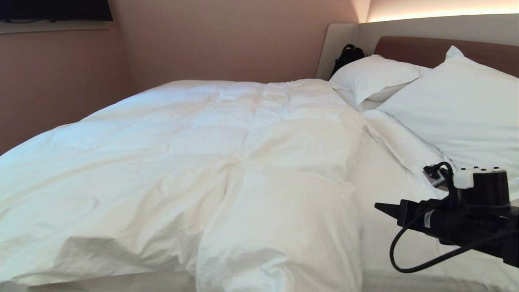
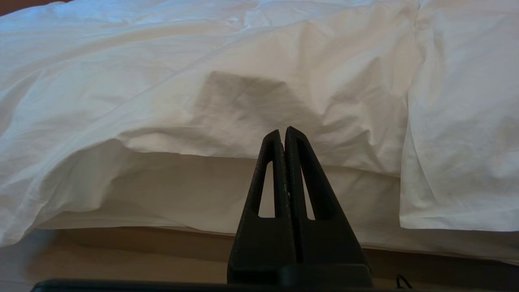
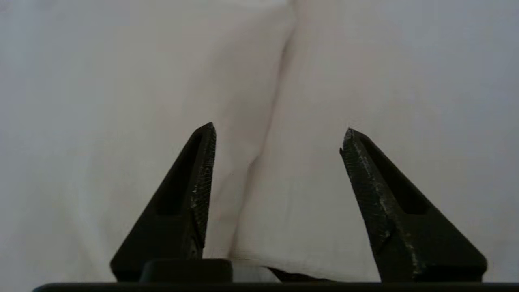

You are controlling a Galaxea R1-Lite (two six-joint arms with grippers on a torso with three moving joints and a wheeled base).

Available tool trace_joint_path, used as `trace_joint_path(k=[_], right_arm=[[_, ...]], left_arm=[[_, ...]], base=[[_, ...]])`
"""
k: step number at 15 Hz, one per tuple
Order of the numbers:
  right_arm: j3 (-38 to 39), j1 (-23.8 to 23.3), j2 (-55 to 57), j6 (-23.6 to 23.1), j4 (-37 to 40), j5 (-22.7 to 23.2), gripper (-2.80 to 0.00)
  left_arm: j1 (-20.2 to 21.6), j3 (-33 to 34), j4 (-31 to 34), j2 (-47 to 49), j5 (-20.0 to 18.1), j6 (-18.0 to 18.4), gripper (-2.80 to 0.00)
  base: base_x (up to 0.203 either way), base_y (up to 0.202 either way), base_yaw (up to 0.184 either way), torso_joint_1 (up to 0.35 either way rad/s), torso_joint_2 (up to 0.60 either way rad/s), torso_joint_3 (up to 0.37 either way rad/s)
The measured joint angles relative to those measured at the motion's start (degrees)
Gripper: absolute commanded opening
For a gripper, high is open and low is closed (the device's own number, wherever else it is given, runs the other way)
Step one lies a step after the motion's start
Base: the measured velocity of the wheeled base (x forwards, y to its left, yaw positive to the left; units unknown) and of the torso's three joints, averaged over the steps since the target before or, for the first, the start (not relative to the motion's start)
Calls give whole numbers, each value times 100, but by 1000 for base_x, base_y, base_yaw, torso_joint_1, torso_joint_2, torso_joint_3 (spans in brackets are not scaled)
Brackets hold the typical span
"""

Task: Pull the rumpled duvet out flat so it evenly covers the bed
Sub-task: Flatten the corners of the folded blanket

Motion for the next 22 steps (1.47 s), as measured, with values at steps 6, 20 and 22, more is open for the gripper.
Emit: trace_joint_path(k=[6, 20, 22], right_arm=[[255, 804, -289, 52, 21, -7, 0], [381, 1557, -239, 244, 0, 10, 0], [368, 1590, -186, 243, -3, 9, 0]], left_arm=[[-2, 0, 2, 0, 0, -2, -280], [0, 0, 0, 0, 0, 0, -280], [-2, 0, 0, 0, -2, 0, -280]], base=[[0, 0, 0, 0, 0, 0], [0, 0, 0, 0, 0, 0], [0, 0, 0, 0, 0, 0]])
